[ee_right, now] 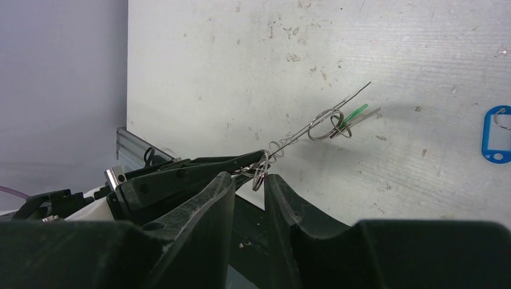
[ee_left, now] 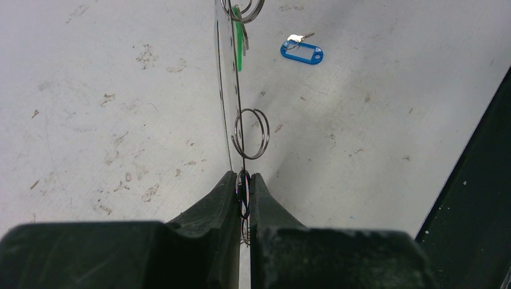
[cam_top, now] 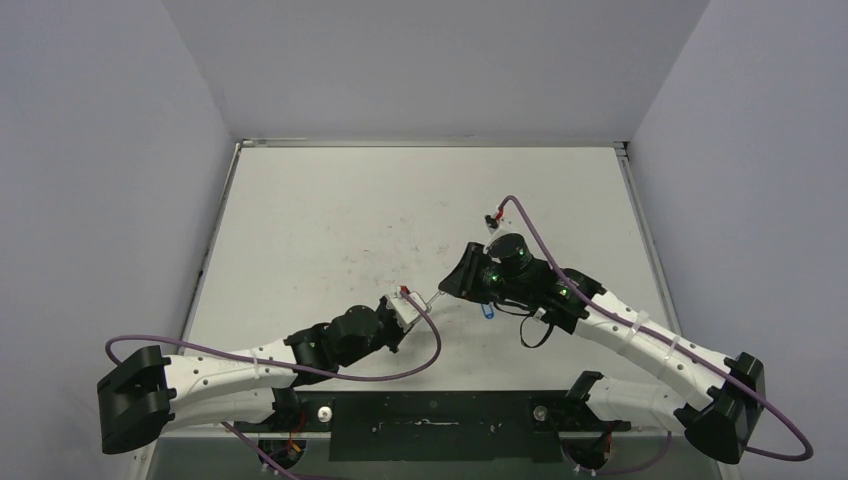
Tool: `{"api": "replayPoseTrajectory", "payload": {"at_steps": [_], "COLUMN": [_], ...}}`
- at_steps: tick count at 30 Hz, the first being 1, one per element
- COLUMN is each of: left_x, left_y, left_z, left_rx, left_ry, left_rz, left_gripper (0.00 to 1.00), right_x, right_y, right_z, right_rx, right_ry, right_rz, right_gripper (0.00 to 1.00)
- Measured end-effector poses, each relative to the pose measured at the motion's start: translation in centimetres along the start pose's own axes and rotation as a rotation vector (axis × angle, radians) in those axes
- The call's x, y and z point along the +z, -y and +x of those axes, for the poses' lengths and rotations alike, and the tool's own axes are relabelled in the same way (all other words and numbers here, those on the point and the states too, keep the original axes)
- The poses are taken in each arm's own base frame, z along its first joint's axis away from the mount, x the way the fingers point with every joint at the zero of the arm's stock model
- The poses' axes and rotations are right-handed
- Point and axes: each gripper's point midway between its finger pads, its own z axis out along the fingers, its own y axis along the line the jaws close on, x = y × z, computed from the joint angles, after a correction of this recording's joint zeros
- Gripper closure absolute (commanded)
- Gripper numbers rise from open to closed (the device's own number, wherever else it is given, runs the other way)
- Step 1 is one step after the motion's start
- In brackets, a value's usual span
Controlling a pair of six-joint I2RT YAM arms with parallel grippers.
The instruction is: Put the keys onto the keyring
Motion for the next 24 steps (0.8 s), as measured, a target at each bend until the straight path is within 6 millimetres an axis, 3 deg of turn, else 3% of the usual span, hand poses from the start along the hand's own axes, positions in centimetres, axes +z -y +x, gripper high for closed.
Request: {"api": "replayPoseTrajectory", "payload": {"at_steps": [4, 8, 16, 24], "left_x": [0.0, 0.0, 0.0, -0.4], "left_y": [0.0, 0.0, -0.1, -0.1], "left_z": [0.0, 0.0, 0.0, -0.8], "left_rx": [0.000, 0.000, 0.000, -0.006], "left_ry": [0.000, 0.000, 0.001, 0.026], "left_rz": [0.000, 0.000, -0.003, 0.001], "left_gripper": [1.00, 1.00, 1.00, 1.00], "right_x": [0.5, 0.9, 0.5, -0.2], "right_y": [-0.1, 0.0, 0.7, 0.0], "right_z": [0.5, 0.8, 1.0, 0.7], "right_rx": [-0.001, -0.004, -0.042, -0.128], "right_ry": [-0.016, -0.027, -0.035, -0.081], "right_rz": [0.005, 0.012, 0.051, 0.071], "right_gripper": [0.84, 1.00, 1.00, 1.00]}}
